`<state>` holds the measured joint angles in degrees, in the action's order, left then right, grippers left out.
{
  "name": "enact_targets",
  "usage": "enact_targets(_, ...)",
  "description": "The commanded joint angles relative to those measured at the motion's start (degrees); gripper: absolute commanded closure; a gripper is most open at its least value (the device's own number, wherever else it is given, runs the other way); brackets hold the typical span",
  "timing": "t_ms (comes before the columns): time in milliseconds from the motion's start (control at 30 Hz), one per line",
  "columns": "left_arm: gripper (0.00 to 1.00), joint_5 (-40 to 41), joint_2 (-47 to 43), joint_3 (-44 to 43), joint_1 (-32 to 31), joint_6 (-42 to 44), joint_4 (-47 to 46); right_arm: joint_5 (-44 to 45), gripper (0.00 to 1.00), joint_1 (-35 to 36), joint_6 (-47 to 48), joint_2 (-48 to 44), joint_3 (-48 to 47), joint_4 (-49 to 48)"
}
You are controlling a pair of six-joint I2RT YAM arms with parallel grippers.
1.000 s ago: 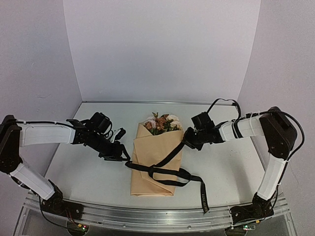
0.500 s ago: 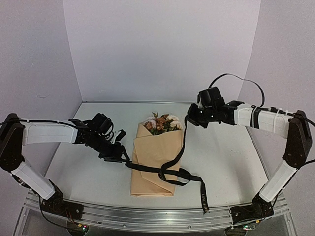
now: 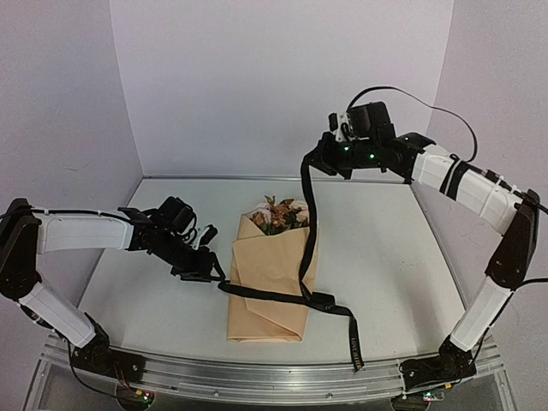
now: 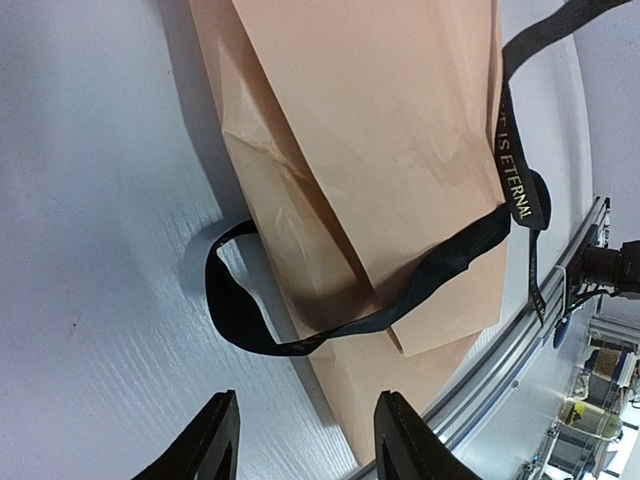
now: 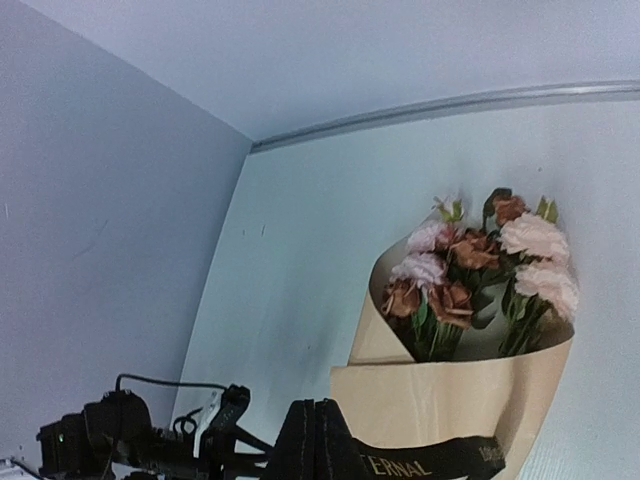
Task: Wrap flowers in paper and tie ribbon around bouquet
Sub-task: Cross the ribbon over the folded bouquet.
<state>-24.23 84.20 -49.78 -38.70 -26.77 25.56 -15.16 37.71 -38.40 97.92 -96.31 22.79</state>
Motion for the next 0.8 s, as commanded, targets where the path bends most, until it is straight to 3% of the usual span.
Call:
enact_targets(0, 0.52, 4.31, -3.29, -2.11, -0.19, 4.89, 0.62, -10.29, 1.00, 3.43, 3.50, 0.22, 0.99, 2.61)
enact_targets(233, 0.53, 2.58, -1.23, -6.14, -0.33, 9.72, 1.51, -10.88, 1.00, 4.56, 2.98, -6.57, 5.52, 2.92)
enact_targets(400, 0.56, -1.21, -0.43, -6.81, -0.32, 11.76, 0.41, -3.69, 1.00, 3.74, 4.12, -10.43, -2.08, 6.66)
enact_targets(633, 0.64, -0.43, 0.95, -6.59, -0.32, 10.25, -1.83, -6.12, 1.00, 3.82, 0.58, -1.30, -14.13, 6.81)
enact_targets(767, 0.69, 4.16, -0.60, -4.31, -0.05, 3.83, -5.04, -8.40, 1.00, 6.37, -1.76, 3.57, -18.31, 6.67)
